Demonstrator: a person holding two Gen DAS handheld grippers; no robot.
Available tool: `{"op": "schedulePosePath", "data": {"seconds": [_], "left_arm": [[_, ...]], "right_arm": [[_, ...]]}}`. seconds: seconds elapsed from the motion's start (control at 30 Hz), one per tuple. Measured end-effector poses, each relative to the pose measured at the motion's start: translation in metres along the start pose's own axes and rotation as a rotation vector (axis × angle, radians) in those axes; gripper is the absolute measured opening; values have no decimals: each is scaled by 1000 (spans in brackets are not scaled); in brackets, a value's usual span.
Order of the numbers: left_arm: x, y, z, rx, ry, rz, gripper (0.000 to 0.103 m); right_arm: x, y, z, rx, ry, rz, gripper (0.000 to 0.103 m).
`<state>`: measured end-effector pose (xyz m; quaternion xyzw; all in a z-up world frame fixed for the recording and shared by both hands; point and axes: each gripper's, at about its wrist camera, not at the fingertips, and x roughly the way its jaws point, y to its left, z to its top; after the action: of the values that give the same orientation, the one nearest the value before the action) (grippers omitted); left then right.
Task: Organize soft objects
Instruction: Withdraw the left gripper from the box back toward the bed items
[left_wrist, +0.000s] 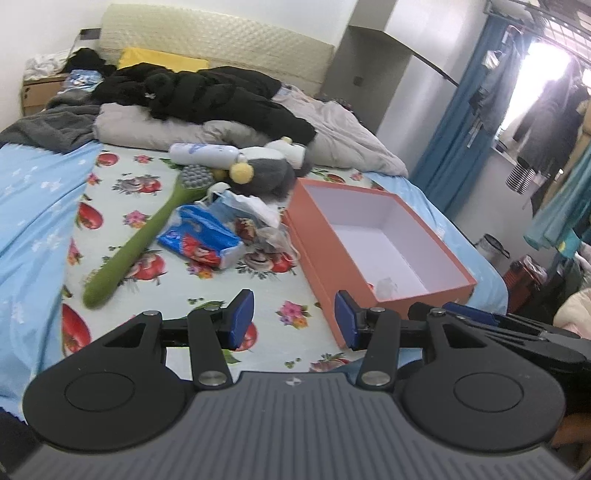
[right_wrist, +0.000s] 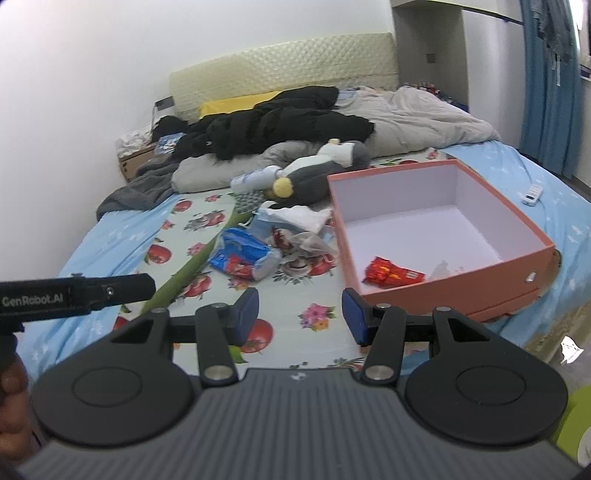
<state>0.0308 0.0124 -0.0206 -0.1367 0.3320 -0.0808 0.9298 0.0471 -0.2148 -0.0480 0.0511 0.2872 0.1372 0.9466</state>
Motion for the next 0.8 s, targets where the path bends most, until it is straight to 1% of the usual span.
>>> {"op": "schedulePosePath", "data": {"seconds": [0.3,0.47,0.6,0.67,0.7,0.8], "left_arm": [[-8,40,-9,-66,10,58,56],[-1,59,-10,-87,22,83,57],[12,71,-7,-100,36,94,58],[21,76,-5,-100,43,91,61],[25,78,-5,-99,42,88,65],[49,88,-2,-114,66,94,66]], "right_arm": [[17,34,-4,-41,32,67,53],[31,41,-6,-42,54,66,53],[45,42,-5,-46,61,54,53],[54,42,-4,-41,68,51,53],[59,41,-4,-39,70,51,53],[77,37,-1,-28,83,48,53]]}}
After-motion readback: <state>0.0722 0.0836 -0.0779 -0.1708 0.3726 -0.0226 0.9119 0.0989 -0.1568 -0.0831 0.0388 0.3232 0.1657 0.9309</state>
